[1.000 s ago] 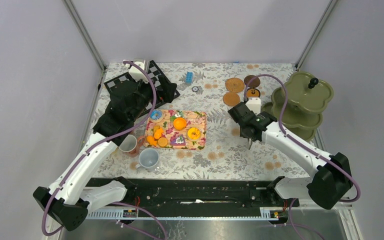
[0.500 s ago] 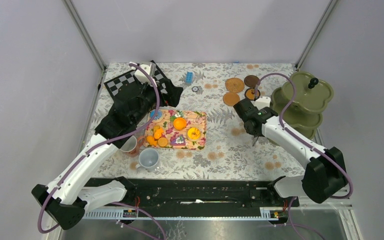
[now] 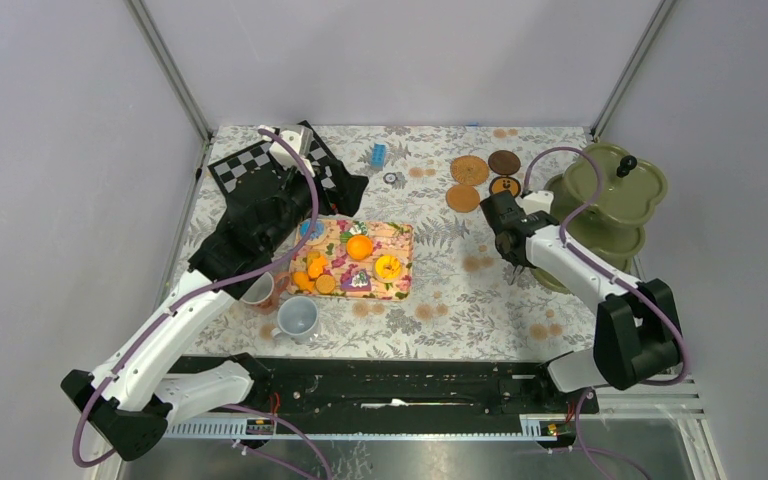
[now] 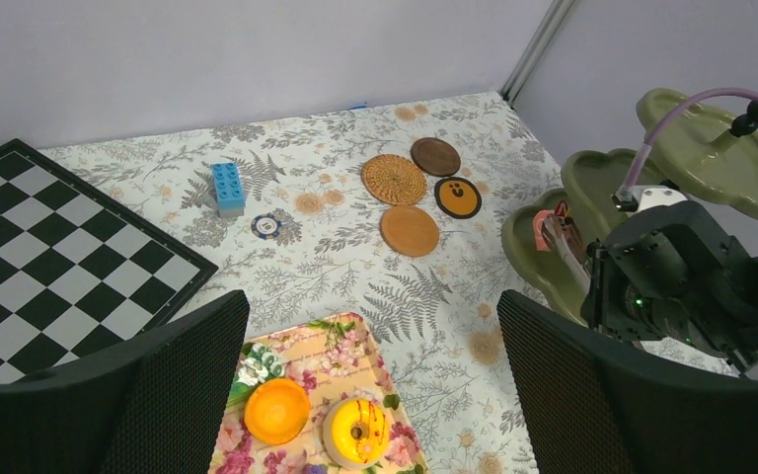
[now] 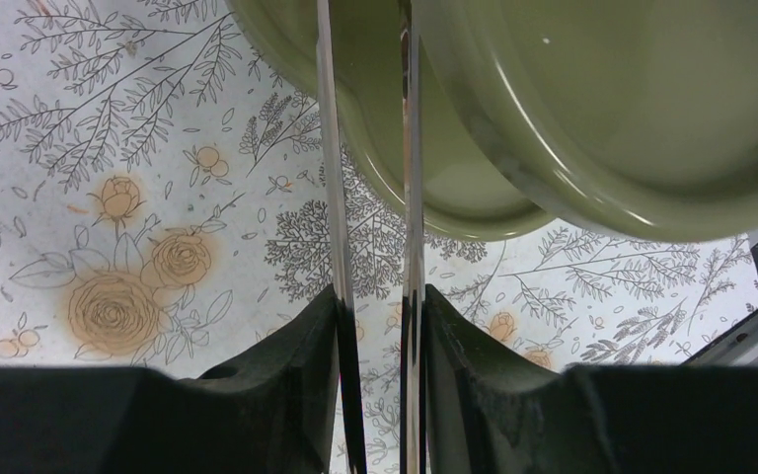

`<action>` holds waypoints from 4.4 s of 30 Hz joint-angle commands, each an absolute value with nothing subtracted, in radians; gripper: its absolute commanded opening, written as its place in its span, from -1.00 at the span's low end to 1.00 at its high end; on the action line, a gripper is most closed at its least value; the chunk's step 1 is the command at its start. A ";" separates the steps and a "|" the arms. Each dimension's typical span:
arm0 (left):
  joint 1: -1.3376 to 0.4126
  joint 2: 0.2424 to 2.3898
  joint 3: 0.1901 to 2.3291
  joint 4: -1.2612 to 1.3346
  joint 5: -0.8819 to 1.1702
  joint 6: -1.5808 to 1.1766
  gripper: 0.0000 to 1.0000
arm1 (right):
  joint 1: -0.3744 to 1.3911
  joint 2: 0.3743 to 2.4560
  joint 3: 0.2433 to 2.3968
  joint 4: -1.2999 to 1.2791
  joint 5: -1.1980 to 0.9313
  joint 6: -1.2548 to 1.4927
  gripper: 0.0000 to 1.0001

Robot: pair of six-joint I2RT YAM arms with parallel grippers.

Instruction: Serve the afternoon tea

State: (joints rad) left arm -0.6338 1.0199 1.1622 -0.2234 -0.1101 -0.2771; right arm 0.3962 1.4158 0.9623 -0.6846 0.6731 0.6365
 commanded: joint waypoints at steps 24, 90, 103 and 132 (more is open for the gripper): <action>-0.653 1.010 1.163 -0.179 -0.133 -0.258 0.98 | 0.355 1.514 0.942 -0.554 0.702 0.603 -0.28; -0.658 1.020 1.165 -0.185 -0.130 -0.258 0.98 | 0.389 1.359 0.865 -0.506 0.663 0.611 0.06; -0.655 1.038 1.165 -0.186 -0.145 -0.253 0.98 | 0.394 1.036 0.741 -0.291 0.019 0.258 0.05; -0.626 1.034 1.166 -0.196 -0.204 -0.233 0.98 | 0.881 1.595 1.250 -0.430 0.152 0.487 0.09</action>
